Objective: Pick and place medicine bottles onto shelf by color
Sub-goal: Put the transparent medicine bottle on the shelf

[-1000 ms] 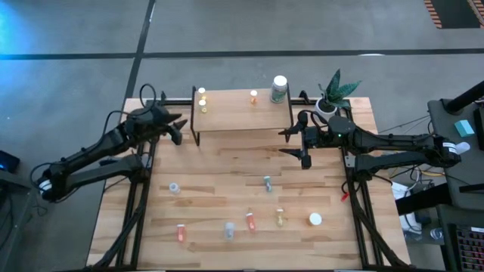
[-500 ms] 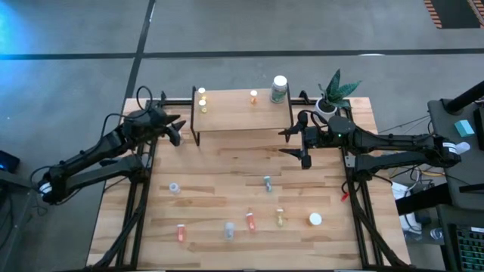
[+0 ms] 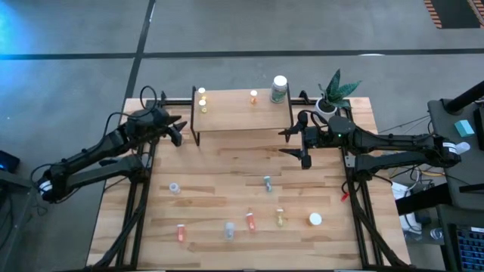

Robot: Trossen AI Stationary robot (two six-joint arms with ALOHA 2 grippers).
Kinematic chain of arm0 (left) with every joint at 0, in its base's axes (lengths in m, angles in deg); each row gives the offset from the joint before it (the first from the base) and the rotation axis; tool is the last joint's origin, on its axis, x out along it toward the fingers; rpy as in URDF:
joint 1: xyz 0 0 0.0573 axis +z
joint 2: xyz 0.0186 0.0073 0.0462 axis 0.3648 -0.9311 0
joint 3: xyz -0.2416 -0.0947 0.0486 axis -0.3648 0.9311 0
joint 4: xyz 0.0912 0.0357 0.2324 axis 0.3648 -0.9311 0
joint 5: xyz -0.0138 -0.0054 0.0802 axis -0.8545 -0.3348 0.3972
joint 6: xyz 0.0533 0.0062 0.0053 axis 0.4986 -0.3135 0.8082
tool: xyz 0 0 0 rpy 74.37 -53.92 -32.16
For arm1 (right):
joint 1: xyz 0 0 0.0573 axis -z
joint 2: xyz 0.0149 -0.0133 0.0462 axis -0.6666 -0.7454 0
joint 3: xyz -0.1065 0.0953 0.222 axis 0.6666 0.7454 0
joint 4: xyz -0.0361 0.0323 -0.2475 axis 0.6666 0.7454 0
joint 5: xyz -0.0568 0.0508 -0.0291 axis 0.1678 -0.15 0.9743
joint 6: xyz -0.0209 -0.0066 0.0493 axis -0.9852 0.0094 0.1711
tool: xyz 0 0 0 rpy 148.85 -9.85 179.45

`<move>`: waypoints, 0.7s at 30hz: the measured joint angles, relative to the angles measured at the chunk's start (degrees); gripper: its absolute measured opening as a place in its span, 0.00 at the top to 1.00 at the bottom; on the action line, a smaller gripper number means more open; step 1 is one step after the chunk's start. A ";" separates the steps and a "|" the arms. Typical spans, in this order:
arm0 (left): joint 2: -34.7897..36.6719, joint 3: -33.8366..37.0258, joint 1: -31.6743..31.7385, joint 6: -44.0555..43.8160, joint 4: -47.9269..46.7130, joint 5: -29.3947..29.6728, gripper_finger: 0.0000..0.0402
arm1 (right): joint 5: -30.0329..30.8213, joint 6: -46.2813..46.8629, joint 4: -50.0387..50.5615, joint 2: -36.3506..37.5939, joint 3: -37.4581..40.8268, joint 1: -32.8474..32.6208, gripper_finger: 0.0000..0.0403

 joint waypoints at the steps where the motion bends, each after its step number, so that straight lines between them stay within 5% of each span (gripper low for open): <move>1: 0.06 0.00 0.00 0.01 0.01 0.01 0.62 | 0.00 0.00 0.00 0.02 0.00 0.00 0.35; 21: 0.82 -0.20 0.04 1.31 -0.95 0.01 0.62 | 0.00 0.48 0.00 0.00 0.00 0.00 0.35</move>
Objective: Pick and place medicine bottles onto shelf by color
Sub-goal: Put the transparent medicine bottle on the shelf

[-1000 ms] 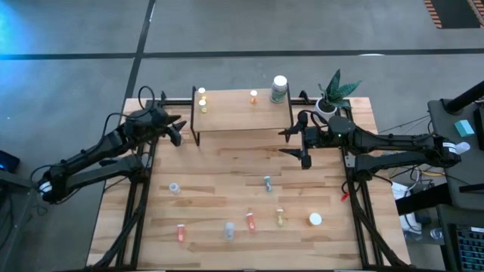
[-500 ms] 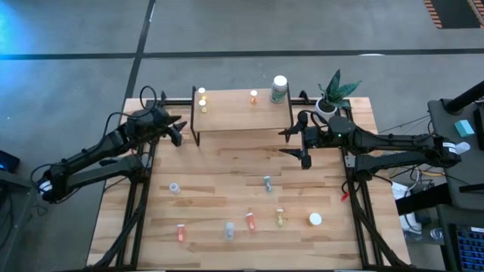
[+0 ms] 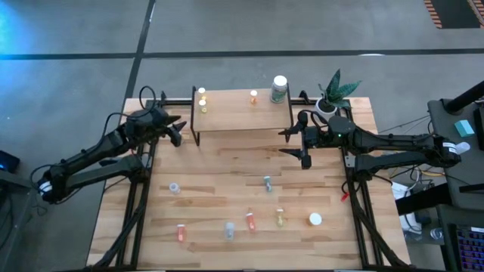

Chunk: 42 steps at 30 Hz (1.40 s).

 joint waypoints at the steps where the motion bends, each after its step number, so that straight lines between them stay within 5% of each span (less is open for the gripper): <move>1: 0.04 -0.33 0.02 0.02 -0.57 0.04 0.62 | 0.00 0.18 0.02 0.01 0.00 0.00 0.35; 18: -3.78 -4.33 0.02 -2.23 -13.04 7.74 0.61 | 0.00 1.18 0.37 -0.07 0.00 0.00 0.35; 29: -10.65 -6.40 0.13 -2.99 -14.17 12.20 0.38 | 0.00 0.99 0.37 -0.07 0.00 0.00 0.35; 42: -19.03 -8.61 1.94 -3.38 -19.66 13.66 0.36 | 0.00 -0.04 0.64 -0.07 0.15 0.00 0.35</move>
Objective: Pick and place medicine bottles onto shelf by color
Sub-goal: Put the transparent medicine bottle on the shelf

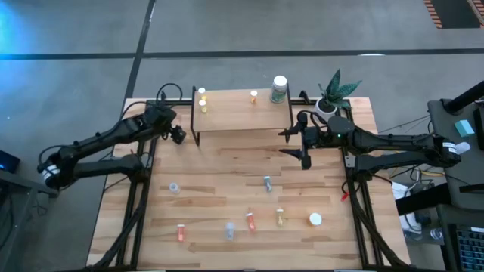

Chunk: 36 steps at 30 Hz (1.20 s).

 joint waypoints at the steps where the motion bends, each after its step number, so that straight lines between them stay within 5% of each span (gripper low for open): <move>1: -0.58 -0.25 0.17 -0.74 0.00 0.00 0.36 | 0.00 0.00 -0.03 0.00 0.00 0.00 0.35; 16: -5.26 -1.36 0.47 -14.49 -5.87 -0.60 0.36 | -0.04 1.07 -0.07 0.00 0.04 0.00 0.35; 36: -16.17 -1.82 0.73 -18.12 -3.84 1.39 0.37 | -0.07 1.01 -0.15 0.00 0.04 0.00 0.35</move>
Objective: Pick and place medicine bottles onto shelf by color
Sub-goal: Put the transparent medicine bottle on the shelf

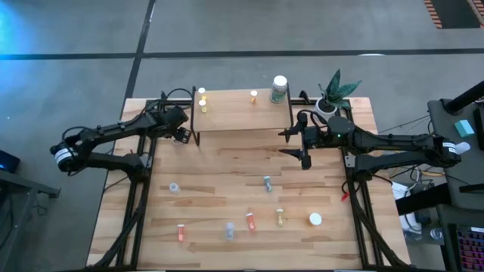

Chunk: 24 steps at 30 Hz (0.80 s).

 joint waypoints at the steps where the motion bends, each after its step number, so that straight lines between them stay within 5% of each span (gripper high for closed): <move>1: -0.24 -0.05 0.00 -0.08 0.03 -0.23 0.37 | 0.00 0.00 0.16 0.00 0.00 0.00 0.35; 12: 0.70 0.13 0.00 -1.27 -3.04 -3.09 0.55 | 0.00 -0.15 0.44 0.00 0.02 0.00 0.35; 24: 6.86 0.26 -0.04 -0.21 -5.46 -11.93 0.56 | 0.00 0.02 0.53 0.00 0.02 0.00 0.35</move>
